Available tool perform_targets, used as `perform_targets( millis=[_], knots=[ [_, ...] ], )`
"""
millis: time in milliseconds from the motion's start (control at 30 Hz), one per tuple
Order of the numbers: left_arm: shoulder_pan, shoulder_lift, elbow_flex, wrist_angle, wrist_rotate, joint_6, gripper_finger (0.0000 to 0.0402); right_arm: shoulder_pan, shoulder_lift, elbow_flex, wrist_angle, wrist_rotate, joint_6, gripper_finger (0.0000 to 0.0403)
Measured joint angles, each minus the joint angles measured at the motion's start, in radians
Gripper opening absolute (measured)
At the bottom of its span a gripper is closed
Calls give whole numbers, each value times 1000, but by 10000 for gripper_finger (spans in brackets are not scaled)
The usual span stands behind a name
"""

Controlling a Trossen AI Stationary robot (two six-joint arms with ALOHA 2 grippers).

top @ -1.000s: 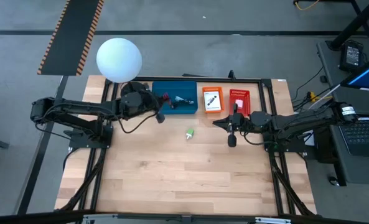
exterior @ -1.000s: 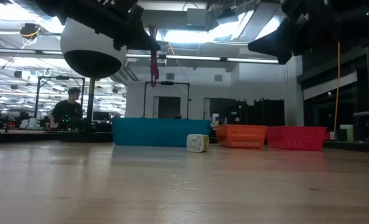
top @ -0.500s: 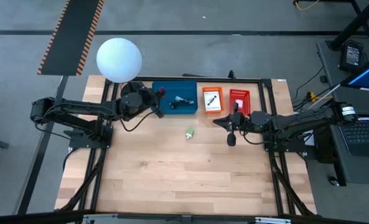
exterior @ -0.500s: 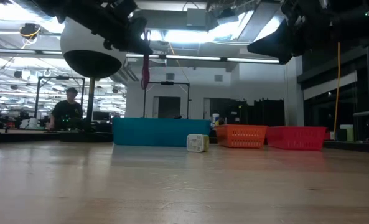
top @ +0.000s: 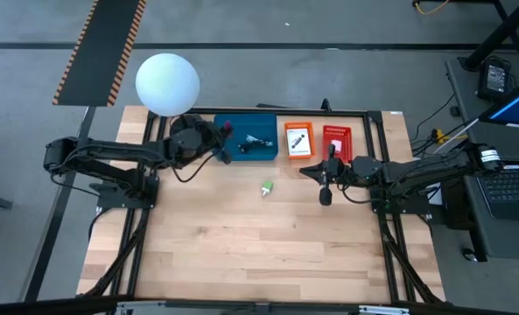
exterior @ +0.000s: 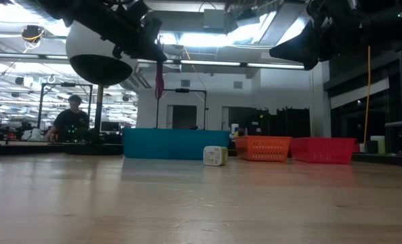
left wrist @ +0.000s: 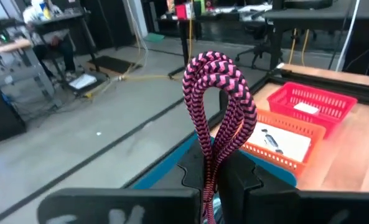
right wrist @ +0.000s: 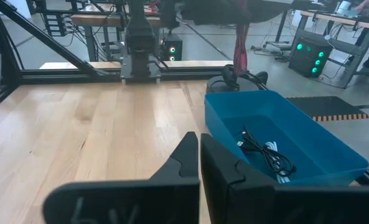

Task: Pick and place items into bin
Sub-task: Put the pink charger cable into the blue bin

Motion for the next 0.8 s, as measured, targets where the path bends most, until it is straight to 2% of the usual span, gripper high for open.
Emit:
perform_targets(
  millis=[100, 333, 433, 567, 800],
  knots=[
    [30, 23, 20, -44, 28, -26, 16, -2, 0, 0, 1, 0, 0, 0],
    [117, 113, 151, -247, 95, -60, 16, -2, 1, 0, 17, 1, -3, 0],
    [154, 152, 217, -315, 172, -60, 16, -5, 1, 0, 25, 1, -6, 0],
    [199, 217, 333, -485, 263, -61, 16, -24, 1, 0, 25, 1, -5, 0],
    [259, 347, 590, -822, 304, -60, 17, -47, 1, 0, 24, 0, -5, 0]
  ],
)
